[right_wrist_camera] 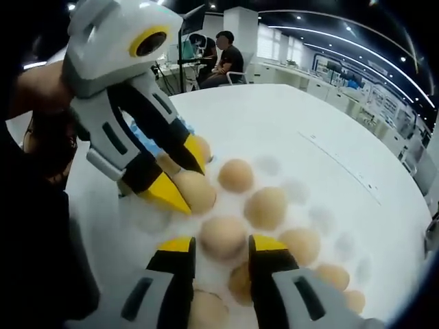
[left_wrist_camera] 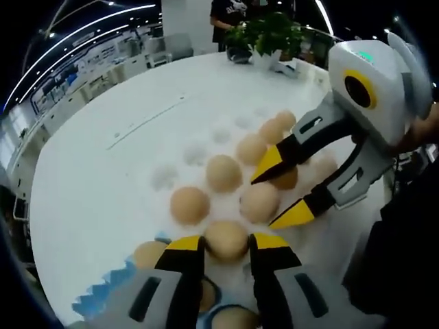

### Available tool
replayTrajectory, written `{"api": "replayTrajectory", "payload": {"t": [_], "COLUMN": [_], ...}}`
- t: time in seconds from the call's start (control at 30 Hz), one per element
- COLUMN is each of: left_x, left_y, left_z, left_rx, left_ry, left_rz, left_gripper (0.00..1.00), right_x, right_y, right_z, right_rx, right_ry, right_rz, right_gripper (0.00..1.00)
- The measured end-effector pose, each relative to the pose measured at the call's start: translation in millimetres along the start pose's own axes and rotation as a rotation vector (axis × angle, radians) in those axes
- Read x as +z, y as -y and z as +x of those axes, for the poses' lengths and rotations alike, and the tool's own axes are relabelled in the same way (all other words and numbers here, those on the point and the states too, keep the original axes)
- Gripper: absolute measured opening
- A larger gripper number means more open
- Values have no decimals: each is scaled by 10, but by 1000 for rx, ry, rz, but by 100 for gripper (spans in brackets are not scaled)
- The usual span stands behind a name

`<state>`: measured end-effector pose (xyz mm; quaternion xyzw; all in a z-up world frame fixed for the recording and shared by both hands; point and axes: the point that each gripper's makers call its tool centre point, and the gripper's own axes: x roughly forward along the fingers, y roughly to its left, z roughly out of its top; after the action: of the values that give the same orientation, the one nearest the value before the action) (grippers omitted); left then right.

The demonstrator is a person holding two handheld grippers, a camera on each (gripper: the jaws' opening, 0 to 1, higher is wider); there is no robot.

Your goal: Place the egg into an empty slot of the egg tray after lifting it from the table, then release the egg inside the slot.

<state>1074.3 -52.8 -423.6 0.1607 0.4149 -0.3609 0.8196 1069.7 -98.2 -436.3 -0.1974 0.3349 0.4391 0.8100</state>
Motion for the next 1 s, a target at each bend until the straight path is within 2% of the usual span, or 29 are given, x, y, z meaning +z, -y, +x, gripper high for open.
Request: {"api": "replayTrajectory", "payload": {"t": [0.47,1.0], "left_x": [80,48], "left_y": [11,-138], "left_z": [-142,-315], "left_rx": [3,46], "left_ry": [47,70], "left_rz": [-11,-34], "left_gripper": [26,26], "right_x": [-2,-6], "right_y": [-1,2], "right_z": [1,0], "right_rx": [0,4], "right_ry": [0,-1], "right_rz": [-3,-3], "right_gripper": [32,32]}}
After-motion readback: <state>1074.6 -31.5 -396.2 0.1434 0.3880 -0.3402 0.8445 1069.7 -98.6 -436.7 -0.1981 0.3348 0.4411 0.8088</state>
